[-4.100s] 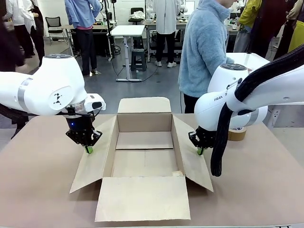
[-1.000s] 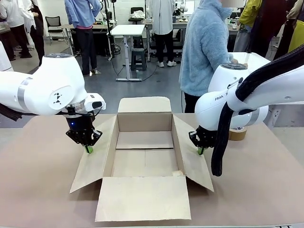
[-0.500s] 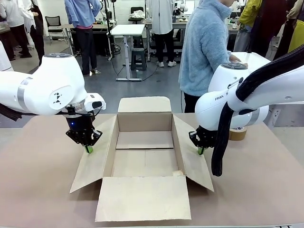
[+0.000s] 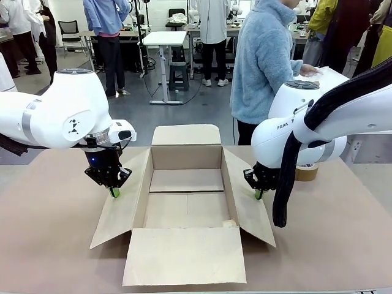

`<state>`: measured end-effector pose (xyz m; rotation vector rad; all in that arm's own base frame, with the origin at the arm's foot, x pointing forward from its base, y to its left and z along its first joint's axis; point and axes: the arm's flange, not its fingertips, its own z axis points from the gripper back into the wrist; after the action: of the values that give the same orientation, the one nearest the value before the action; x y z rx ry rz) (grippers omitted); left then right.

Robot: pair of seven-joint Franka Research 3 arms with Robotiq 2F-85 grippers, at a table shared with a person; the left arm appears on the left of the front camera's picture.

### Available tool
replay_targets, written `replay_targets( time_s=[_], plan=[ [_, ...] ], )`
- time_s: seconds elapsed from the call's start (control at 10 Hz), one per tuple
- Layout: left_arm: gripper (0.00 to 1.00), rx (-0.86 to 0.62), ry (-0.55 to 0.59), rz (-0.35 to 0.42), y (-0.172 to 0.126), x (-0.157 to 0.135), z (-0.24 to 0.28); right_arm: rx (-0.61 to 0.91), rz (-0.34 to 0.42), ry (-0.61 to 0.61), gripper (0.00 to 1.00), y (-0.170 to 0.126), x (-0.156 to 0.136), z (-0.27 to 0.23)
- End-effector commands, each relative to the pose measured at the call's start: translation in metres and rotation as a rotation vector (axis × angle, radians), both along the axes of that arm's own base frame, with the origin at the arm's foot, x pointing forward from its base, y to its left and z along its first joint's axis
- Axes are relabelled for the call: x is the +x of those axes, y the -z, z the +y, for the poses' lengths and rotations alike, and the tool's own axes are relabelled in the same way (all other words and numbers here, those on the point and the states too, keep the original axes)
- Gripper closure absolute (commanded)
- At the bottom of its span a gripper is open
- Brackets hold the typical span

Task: Wrap the clocks to prevent damage.
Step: Once the human has placed the objects inside and stepped back, release both hands from the side flaps of the Package Box.

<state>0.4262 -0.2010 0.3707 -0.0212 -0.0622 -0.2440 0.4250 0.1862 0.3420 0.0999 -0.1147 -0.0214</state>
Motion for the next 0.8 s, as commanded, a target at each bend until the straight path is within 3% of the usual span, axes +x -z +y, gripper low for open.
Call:
replay_targets(
  time_s=[0.0, 0.7],
  plan=[
    [0.99, 0.008, 0.006, -0.004, -0.0005, 0.0001, 0.0004, -0.005, 0.003, 0.007, 0.99, 0.0021, -0.0009, 0.0024],
    [0.99, 0.008, 0.006, -0.004, -0.0005, 0.0001, 0.0004, -0.005, 0.003, 0.007, 0.99, 0.0021, -0.0009, 0.0024]
  ],
)
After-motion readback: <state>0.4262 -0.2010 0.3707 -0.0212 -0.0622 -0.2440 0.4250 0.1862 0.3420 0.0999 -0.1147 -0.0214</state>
